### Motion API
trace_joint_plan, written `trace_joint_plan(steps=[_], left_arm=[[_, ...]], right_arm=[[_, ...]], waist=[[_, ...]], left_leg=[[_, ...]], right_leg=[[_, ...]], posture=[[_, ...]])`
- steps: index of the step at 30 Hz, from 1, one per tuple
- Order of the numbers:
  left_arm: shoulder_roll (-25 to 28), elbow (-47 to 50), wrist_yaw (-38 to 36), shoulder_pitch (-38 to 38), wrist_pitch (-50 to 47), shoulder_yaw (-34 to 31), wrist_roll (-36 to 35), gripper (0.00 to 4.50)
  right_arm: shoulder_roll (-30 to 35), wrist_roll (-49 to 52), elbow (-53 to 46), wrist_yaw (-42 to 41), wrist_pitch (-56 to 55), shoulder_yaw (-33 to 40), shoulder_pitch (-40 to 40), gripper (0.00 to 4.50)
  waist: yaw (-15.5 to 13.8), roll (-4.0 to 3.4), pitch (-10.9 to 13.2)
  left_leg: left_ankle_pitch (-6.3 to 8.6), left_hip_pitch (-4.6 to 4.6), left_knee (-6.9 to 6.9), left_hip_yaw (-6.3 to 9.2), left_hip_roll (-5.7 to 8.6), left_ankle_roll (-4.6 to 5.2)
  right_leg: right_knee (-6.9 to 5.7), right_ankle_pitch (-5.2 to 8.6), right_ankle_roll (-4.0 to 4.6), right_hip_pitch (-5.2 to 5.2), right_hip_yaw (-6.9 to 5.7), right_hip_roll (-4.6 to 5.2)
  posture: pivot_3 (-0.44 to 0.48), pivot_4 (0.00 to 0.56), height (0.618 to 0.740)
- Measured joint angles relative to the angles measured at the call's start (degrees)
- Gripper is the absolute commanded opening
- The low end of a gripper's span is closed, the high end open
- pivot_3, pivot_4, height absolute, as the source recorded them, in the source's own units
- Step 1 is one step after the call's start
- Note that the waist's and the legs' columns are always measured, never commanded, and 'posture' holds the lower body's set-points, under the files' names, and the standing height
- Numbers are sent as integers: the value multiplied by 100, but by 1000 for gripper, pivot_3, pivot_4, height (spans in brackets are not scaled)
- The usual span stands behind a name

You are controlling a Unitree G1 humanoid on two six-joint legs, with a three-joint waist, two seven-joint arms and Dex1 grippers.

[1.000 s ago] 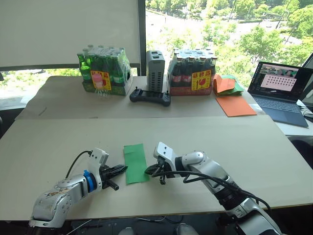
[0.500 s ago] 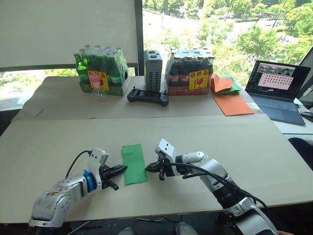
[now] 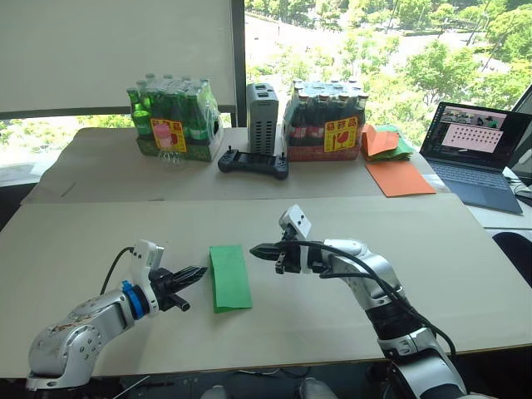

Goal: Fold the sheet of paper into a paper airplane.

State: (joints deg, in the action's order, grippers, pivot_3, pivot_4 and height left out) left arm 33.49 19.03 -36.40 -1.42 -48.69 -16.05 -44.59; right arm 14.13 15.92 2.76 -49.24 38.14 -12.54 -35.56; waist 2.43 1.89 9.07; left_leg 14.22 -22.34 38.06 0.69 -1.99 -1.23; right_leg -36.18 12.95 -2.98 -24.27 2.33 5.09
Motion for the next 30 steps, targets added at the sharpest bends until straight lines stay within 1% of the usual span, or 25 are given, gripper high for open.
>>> trace_joint_plan(steps=[3,6,11,22,26,30], left_arm=[[-15,39,60,117,-8,49,5,24],[-48,43,124,130,-9,360,152,24],[-130,38,155,75,-3,627,221,24],[-494,-356,183,-959,87,1285,622,24],[-582,-497,96,-1095,213,1676,856,24],[-628,-644,-13,-1172,250,1884,1032,24]], right_arm=[[-13,16,-1,106,0,27,0,0],[-49,39,-2,222,-2,129,-7,0],[-113,110,-3,346,-2,238,-88,0],[-90,347,-348,421,7,305,-137,0],[-27,347,-359,432,7,313,-143,0],[5,342,-359,445,4,312,-161,0]], waist=[[2,0,0],[-1,0,0],[1,-1,0],[-14,0,0],[-1,0,0],[-1,0,0]], left_leg=[[0,1,-1,0,0,0],[0,0,-1,0,0,0],[0,0,-2,0,0,0],[0,-3,-2,0,3,0],[0,-2,-2,0,2,0],[0,-2,-2,0,2,0]], right_leg=[[-1,0,0,0,0,-1],[-1,0,0,0,0,-1],[-1,0,0,-1,0,-1],[1,0,0,0,-1,0],[0,0,0,0,0,0],[0,0,0,0,0,0]], posture=[[0,150,727],[0,150,727],[0,150,727],[0,150,727],[0,150,727],[0,150,727]])
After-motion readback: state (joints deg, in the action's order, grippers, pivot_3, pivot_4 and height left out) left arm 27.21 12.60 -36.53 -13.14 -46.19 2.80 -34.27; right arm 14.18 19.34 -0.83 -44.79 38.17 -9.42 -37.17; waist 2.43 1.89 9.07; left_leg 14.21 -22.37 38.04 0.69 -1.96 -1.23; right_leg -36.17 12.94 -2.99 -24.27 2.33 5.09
